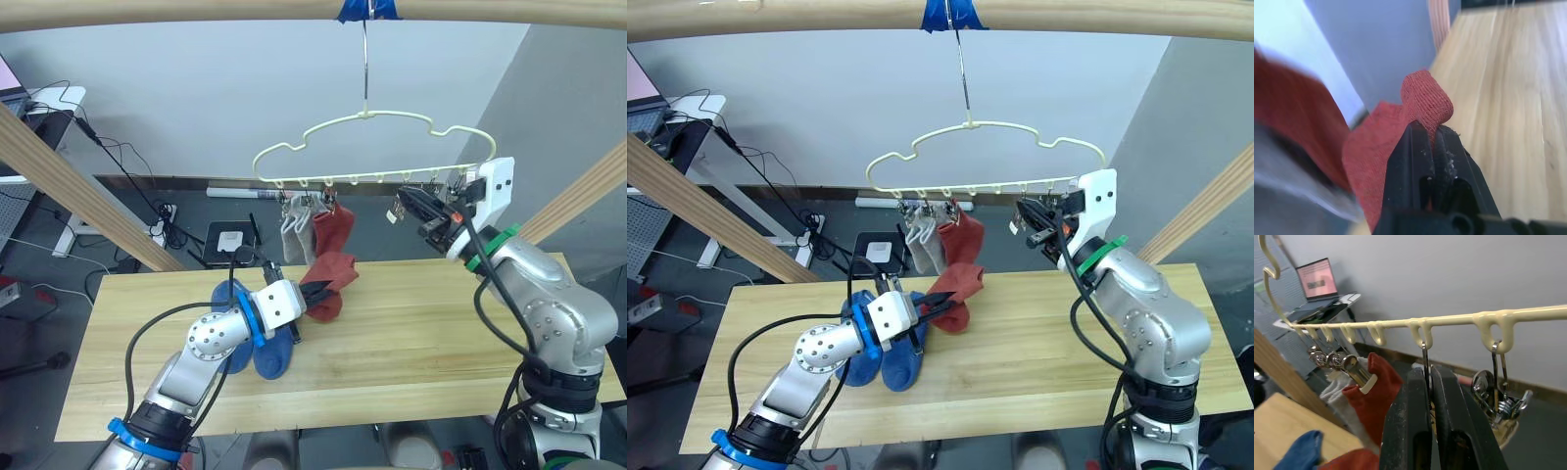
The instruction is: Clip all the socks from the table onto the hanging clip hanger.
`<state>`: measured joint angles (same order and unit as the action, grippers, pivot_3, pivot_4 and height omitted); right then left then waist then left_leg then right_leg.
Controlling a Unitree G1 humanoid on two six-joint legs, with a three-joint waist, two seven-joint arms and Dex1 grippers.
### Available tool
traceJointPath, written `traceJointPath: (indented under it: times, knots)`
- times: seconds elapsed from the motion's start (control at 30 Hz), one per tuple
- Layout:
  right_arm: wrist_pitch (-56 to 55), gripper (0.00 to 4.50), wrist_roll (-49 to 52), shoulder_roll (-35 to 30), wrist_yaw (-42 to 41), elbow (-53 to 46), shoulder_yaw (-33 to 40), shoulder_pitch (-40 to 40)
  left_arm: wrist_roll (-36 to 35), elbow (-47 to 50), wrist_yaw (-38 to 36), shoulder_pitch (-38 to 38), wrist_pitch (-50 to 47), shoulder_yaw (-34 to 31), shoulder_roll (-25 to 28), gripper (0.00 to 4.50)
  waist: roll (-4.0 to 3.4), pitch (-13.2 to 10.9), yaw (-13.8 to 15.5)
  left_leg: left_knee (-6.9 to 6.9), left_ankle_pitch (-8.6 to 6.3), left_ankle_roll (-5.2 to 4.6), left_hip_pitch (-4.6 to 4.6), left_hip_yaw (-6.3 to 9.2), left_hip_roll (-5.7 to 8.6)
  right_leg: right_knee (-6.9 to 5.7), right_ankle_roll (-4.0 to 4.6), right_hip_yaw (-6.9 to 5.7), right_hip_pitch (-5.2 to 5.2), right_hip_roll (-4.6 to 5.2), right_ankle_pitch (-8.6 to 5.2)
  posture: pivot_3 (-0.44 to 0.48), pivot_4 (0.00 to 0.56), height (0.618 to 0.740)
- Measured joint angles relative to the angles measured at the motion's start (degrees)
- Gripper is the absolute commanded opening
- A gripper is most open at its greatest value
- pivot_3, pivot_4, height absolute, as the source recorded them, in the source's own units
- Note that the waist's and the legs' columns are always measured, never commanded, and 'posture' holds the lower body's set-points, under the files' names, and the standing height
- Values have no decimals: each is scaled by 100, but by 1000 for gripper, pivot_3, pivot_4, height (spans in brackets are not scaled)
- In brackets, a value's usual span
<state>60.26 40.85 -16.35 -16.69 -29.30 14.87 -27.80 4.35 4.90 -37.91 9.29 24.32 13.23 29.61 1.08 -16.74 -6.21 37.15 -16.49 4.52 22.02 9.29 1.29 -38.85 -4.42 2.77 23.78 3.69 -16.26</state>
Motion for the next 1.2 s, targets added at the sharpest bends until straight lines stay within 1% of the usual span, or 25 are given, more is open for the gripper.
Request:
traceJointPath:
  times: [0.07, 0.23, 0.37, 0.53, 0.77, 0.93, 1.2]
  knots:
    - [428, 0, 465, 68, 169, 102, 314, -151, 195, -59, 188, 97, 522, -39, -1, 8, 0, 0, 9, -1, 0, -1, 1, 1, 1, 0, 0, -3, -1, 0, 0, -183, 292, 740]
    - [1104, 0, 1358, 344, 814, 276, 818, -394, 767, -323, 751, 454, 1330, -138, -125, 8, 0, 0, -3, -1, 1, -2, 1, -1, 2, -2, 0, -3, 0, -1, 0, -186, 294, 740]
    - [1336, 0, 1876, 405, 1283, 317, 955, -476, 1127, -332, 1076, 626, 1673, -140, -255, 8, 0, 0, -10, -1, 1, -3, 3, -1, 2, -1, 0, -4, 0, -1, 0, -191, 299, 740]
    - [1397, 0, 2471, 405, 1818, 435, 1085, -497, 1292, -526, 1248, 700, 1779, -128, -294, 8, 0, 0, -31, 0, 3, -6, 2, -1, 2, -7, 0, -4, 1, -1, 0, -195, 301, 740]
    - [1274, 0, 3200, 264, 2389, 585, 1066, -488, 1430, -594, 1384, 816, 1900, -120, -317, 8, 0, 0, -34, -1, 4, -9, 3, -1, 2, -6, 0, -5, 1, -2, 0, -197, 302, 740]
    - [1073, 0, 3569, 74, 2687, 606, 845, -409, 1512, -614, 1535, 889, 1986, -119, -372, 8, 0, 0, -38, -2, 4, -9, 3, -1, 2, -5, 0, -5, 1, -2, 0, -195, 302, 740]
    - [620, 0, 3932, -260, 2848, 716, 568, -304, 1533, -614, 1619, 890, 1999, -118, -376, 8, 0, 0, -37, -1, 5, -10, 3, 0, 2, -6, 0, -6, 0, -2, 0, -195, 301, 740]
